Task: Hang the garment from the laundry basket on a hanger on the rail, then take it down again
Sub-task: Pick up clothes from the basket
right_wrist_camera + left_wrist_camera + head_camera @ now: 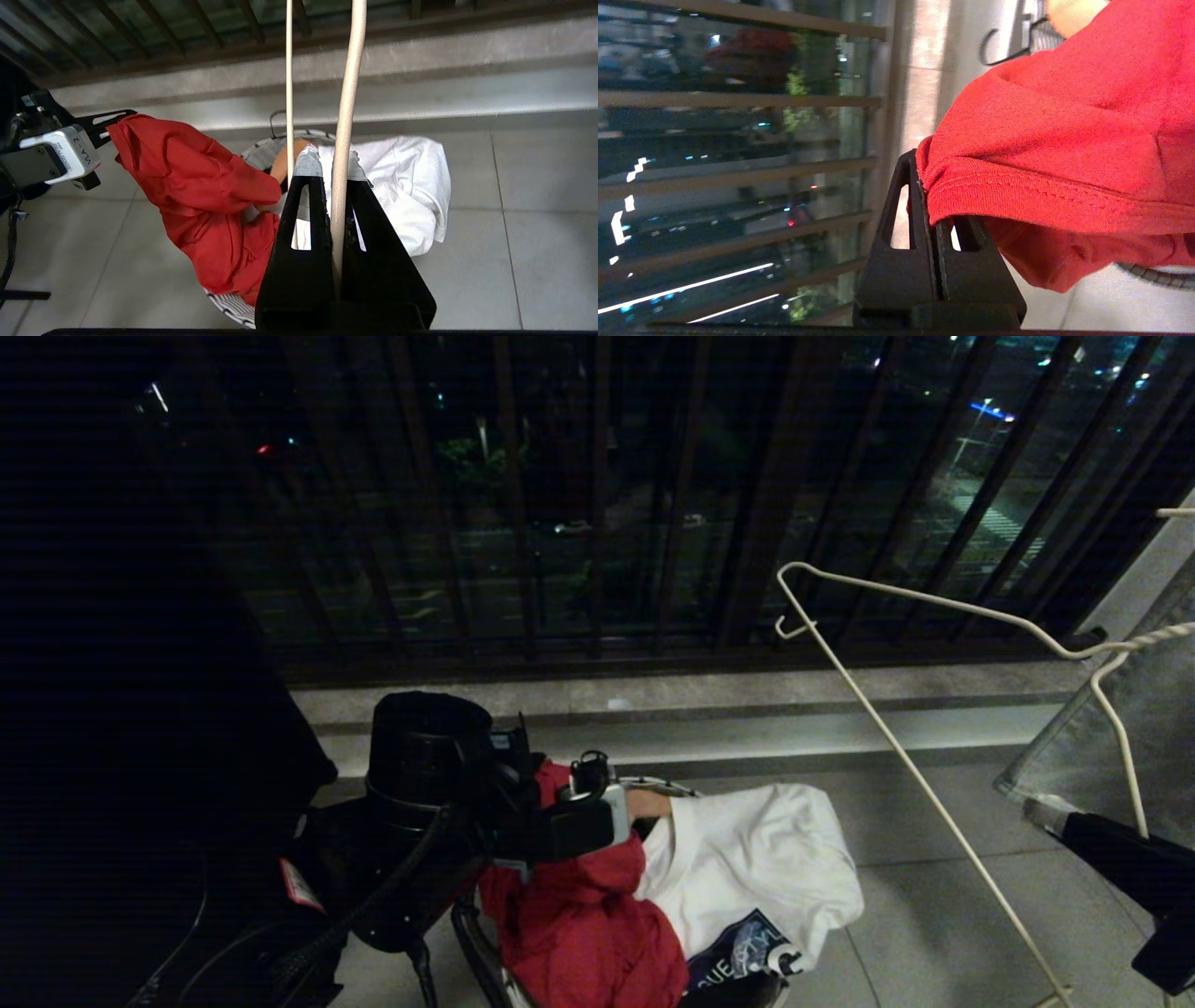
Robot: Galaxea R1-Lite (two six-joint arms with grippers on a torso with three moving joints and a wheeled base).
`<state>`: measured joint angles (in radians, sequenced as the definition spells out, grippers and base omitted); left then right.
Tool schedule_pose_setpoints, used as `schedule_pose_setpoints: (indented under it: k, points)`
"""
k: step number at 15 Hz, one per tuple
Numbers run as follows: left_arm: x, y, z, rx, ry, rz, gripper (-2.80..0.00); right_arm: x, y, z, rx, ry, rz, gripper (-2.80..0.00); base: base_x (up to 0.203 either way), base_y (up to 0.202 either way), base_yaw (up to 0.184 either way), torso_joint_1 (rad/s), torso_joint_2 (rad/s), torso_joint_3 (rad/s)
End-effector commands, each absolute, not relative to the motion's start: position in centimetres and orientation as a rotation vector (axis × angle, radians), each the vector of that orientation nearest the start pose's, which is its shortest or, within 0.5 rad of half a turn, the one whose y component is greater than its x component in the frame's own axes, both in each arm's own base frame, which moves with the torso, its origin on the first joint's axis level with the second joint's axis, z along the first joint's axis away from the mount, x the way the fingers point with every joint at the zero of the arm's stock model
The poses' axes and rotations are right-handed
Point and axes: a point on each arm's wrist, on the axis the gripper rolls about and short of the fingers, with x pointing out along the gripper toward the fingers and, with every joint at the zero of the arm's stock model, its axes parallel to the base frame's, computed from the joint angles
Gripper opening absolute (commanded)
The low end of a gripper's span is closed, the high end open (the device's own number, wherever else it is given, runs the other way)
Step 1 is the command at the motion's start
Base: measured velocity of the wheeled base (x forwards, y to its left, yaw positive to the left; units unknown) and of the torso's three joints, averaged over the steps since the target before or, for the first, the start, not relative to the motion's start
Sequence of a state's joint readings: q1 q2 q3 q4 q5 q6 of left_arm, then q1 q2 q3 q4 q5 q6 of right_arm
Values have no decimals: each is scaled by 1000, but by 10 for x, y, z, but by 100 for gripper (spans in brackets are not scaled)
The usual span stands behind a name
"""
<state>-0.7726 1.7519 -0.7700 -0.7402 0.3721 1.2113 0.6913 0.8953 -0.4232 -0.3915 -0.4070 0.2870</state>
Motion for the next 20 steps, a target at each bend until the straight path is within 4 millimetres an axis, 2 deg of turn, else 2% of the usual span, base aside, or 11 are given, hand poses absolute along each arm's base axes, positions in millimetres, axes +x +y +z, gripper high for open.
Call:
schedule_pose_setpoints:
  k: [1, 6, 17, 20]
  points:
    - [227, -210, 173, 1322, -79, -467, -280, 84, 58, 214, 246, 106, 270, -280, 0, 0, 0, 0, 2, 205]
    - [224, -208, 180, 1335, -104, -456, -280, 85, 58, 214, 245, 107, 270, -280, 0, 0, 0, -1, 1, 201]
    - [223, -209, 180, 1333, -107, -459, -280, 84, 58, 214, 246, 106, 270, -280, 0, 0, 0, 2, 2, 201]
    - [223, -209, 180, 1331, -108, -460, -280, 84, 58, 213, 245, 107, 270, -280, 0, 0, 0, 2, -20, 59]
